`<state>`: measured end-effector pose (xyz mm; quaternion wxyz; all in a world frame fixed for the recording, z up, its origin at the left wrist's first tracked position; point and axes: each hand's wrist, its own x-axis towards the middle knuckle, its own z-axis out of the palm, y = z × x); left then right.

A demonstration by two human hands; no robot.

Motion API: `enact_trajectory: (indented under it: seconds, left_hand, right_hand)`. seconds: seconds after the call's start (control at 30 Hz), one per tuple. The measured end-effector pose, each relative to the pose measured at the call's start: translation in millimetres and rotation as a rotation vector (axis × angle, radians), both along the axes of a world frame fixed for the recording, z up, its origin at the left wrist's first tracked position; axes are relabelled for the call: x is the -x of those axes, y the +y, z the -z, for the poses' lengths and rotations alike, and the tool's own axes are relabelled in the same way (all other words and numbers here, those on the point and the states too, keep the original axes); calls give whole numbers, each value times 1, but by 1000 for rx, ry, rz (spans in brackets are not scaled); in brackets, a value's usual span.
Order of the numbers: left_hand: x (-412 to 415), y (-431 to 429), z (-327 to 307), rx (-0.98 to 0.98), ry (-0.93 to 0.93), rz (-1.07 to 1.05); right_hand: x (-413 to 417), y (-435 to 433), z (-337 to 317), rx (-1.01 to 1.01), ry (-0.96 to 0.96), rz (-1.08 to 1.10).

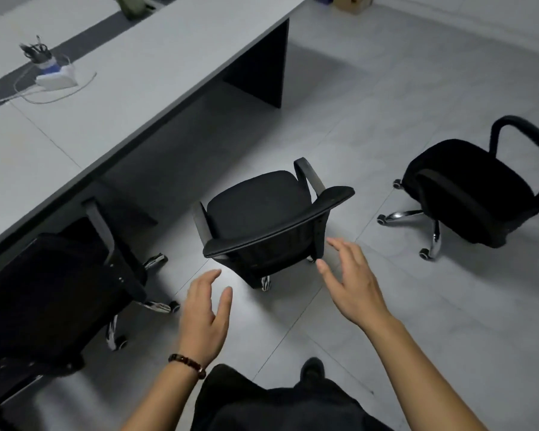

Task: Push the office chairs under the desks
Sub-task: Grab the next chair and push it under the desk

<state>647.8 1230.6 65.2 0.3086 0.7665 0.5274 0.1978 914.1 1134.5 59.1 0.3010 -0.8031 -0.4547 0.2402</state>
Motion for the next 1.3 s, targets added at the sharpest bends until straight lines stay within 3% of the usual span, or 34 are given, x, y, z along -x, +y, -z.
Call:
enact_trajectory:
  seconds: [0.1,0.23,0.47,0.77,1.07,1.3]
  left_hand:
    - [-44,26,2,-61,34,-28]
    - [-78,69,28,-125,297,-71]
    - [-125,106,86,92,555,-148]
    - [-205,91,77,131,525,-193]
    - [-252,177,76,199,591,-530]
    - [-254,255,76,305,605,-571]
  right_hand:
    - [-43,31,0,-14,-31,-50]
    - [-76,89,20,68,-159,-87]
    - [-121,158,67,361,-291,-407]
    - [-208,244,55,394,-316,-627]
    - [-236,386,58,304,-359,-948]
    - [-239,473,59,318,-406,-1064]
